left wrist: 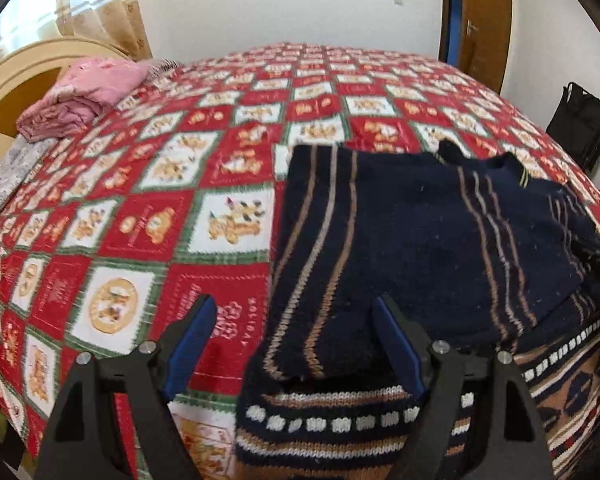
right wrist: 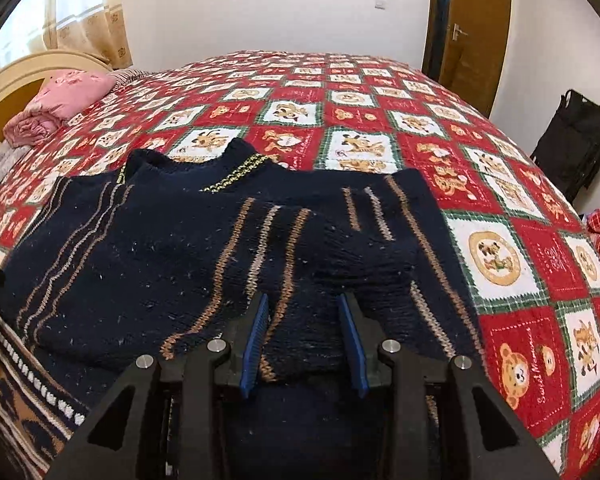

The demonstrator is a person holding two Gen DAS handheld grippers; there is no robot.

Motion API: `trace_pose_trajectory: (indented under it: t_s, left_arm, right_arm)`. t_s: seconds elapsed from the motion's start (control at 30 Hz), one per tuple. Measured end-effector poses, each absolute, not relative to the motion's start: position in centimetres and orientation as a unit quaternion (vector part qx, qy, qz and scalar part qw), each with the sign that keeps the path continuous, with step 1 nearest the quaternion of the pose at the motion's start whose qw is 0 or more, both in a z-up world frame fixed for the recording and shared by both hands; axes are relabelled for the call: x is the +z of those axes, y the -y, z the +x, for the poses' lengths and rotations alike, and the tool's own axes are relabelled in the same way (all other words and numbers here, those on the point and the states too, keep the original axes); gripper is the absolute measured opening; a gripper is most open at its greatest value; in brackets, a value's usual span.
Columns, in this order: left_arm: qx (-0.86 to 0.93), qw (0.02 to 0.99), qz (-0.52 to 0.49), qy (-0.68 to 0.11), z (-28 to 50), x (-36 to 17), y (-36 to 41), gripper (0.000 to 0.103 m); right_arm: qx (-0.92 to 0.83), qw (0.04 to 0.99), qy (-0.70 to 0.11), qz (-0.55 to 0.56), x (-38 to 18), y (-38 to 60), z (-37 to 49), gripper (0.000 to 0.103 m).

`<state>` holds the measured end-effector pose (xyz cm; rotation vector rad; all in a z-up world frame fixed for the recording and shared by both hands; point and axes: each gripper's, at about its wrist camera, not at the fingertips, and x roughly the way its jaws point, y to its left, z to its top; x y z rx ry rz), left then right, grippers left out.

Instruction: Fold small clothes

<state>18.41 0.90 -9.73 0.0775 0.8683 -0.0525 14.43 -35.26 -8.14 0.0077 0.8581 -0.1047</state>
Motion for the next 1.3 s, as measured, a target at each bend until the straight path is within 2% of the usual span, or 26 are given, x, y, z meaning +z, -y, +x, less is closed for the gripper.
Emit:
trace_pose_trajectory:
  t_s: [0.17,0.27,0.3,0.4,0.57,0.73,0.8,0.87,1.07,1.17,1.3]
  left_arm:
    - [-0.043,0.914,0.05,-0.401,16.5,-8.5,-1.7,0.083]
    - [-0.061,0.918,0.048,-0.388,14.7,-7.7,-3.3,0.091]
    - [-0.064,0.921,0.044,-0.382,14.0,-7.4,-3.9,0.091]
    - [-0.066,0.925,0.041,-0.372,12.2,-6.7,-5.4,0.091]
    - [-0.073,0.924,0.025,-0.375,9.2,-6.5,-7.5,0.091]
    - [-0.102,0.918,0.037,-0.381,6.9,-7.1,-7.8,0.091]
    - [-0.12,0.915,0.058,-0.38,5.9,-7.3,-7.4,0.091]
    - [-0.144,0.91,0.087,-0.379,4.6,-7.7,-6.9,0.091]
    - [-0.215,0.883,0.132,-0.396,0.2,-9.4,-5.7,0.091]
    - [-0.238,0.869,0.128,-0.413,-1.5,-10.5,-5.6,0.091]
    - [-0.247,0.854,0.139,-0.437,-3.2,-12.0,-5.6,0.091]
  right_arm:
    - [-0.054,0.939,-0.339,0.026,-2.4,35.5,8.9,0.039]
    - [-0.017,0.955,-0.283,0.085,1.4,35.9,3.4,0.044]
    - [-0.013,0.958,-0.269,0.099,2.1,35.9,2.1,0.048]
    - [0.016,0.959,-0.213,0.187,4.5,37.0,-2.9,0.048]
    - [0.1,0.913,-0.182,0.352,5.0,37.9,-7.2,0.048]
    - [0.239,0.8,-0.206,0.511,2.3,37.4,-9.3,0.048]
    - [0.245,0.803,-0.232,0.491,2.2,36.9,-10.3,0.048]
    - [0.228,0.832,-0.274,0.425,2.7,35.8,-11.8,0.048]
    - [0.15,0.85,-0.429,0.268,0.3,32.7,-15.2,0.048]
    - [0.125,0.852,-0.466,0.205,-1.9,31.9,-15.3,0.048]
    - [0.096,0.865,-0.488,0.066,-4.9,30.0,-12.9,0.048]
